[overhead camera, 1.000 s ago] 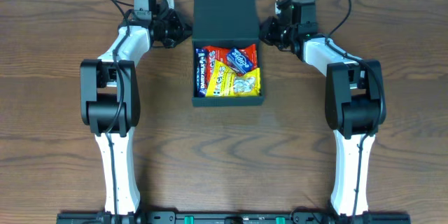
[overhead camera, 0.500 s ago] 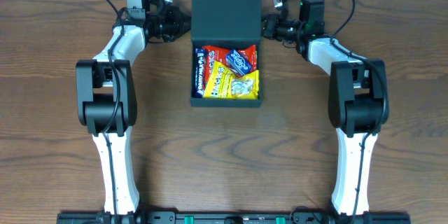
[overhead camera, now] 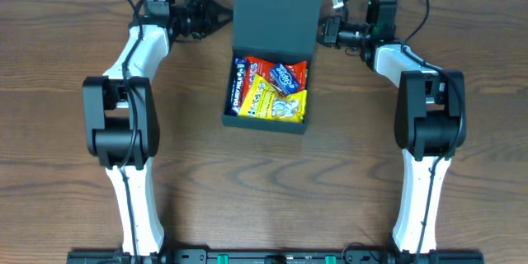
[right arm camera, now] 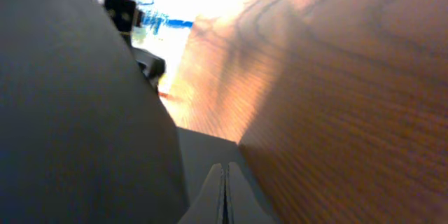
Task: Pack container
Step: 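Swing the lid down over the box with both grippers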
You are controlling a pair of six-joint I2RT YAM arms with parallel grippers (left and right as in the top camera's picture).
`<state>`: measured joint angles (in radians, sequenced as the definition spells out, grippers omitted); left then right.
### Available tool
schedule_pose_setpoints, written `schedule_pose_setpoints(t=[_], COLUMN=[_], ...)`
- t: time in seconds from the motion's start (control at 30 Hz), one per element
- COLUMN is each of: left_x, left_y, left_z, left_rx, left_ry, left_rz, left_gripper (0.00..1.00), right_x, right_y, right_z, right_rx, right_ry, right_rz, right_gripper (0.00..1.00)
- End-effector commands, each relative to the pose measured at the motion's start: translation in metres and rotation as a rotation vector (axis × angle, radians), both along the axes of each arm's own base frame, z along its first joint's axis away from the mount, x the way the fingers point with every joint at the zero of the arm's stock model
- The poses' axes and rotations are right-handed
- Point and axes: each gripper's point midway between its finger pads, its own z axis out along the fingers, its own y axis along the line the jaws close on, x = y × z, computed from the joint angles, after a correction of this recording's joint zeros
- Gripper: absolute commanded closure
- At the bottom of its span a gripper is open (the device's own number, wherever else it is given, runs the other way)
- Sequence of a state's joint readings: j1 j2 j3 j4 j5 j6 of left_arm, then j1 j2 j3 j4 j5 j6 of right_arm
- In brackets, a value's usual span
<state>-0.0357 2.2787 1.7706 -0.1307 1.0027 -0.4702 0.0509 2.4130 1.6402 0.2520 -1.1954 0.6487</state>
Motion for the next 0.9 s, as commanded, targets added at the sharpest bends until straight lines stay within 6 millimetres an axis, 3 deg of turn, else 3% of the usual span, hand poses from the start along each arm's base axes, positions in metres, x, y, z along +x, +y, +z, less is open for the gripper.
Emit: schedule_pose_setpoints(t=[0.0,0.43,0.87], left_x=[-0.002,-0.033,-0.057], left_y=[-0.007,-0.003,0.012], left_z=[0.048,0.076,0.056], left_rx=[-0.003,0.112,0.296], left_ry=[-0.119,-0.223,-0.189], left_rz=[-0.039,-0.123,-0.158], left_gripper=[0.94,0.94,0.94], right_x=[-0.006,-0.018,-0.015], right_y=[0.003,0.006,0.005], right_z=[0.038,0.047,0.045], right_rx=[0.040,0.093,0.090], right_ry=[-0.057,0.017,0.048], right_rz=[0.060,0.118,0.093], right_gripper=[0.98,0.98,0.98])
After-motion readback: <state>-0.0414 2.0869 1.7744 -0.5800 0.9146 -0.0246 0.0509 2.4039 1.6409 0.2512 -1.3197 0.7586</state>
